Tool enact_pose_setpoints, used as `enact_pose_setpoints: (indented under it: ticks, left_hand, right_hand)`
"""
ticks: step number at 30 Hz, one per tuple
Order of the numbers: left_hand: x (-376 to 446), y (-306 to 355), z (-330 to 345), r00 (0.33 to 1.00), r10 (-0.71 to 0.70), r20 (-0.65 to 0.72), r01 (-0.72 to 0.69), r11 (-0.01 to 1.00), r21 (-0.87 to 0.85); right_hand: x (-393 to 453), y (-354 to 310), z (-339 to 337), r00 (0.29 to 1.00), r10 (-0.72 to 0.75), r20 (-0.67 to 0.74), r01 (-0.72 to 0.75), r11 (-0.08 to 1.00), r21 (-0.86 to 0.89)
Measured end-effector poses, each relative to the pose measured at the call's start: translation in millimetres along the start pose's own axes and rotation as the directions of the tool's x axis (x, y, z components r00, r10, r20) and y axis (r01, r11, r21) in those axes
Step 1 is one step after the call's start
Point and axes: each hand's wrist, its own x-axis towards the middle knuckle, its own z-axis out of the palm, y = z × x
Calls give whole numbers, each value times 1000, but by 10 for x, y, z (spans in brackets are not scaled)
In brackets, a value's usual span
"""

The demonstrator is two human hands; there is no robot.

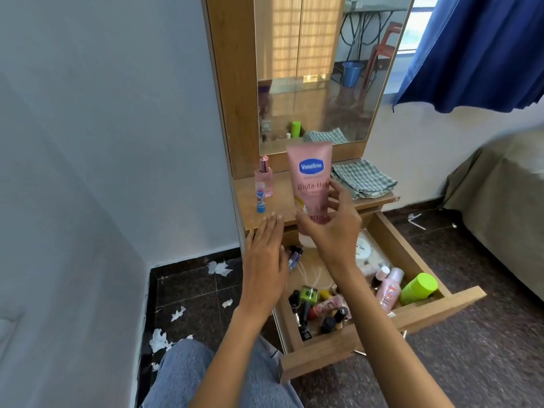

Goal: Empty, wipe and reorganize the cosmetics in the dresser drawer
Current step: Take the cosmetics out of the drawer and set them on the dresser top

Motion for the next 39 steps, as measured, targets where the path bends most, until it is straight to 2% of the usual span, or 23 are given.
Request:
enact_pose_setpoints:
  ticks: [2,6,12,17,21,24,32,36,39]
  left_hand:
    - [97,-11,38,998,20,56,-23,998,63]
    - [253,-93,151,992,28,126,-44,990,132]
    - [349,-209,300,985,50,166,-82,977,195]
    - [333,-266,383,983,46,175,-90,962,256]
    - [335,-274,432,981,40,192,-97,951,294]
    - [334,-252,432,977,32,209,-92,955,283]
    - [105,-135,267,991,59,123,-83,976,201]
    - [-157,-157,174,996,36,79,-47,990,134]
    - [-325,-181,134,999,17,39,-21,994,111]
  right_hand:
    - [174,36,177,999,-17,-36,19,999,51]
    - [347,209,433,999,-49,-14,50,996,75]
    - [392,393,551,999,-9,36,5,992,123]
    - [335,485,480,997,17,73,-20,999,41]
    - [266,552,475,995,67,75,-72,996,61]
    - [289,575,523,993,88,77,-93,993,66]
    - [327,611,535,986,139,96,-140,990,5]
    - [58,617,201,994,38,99,-31,997,-75]
    - [-195,710,-51,984,0,181,22,992,-124]
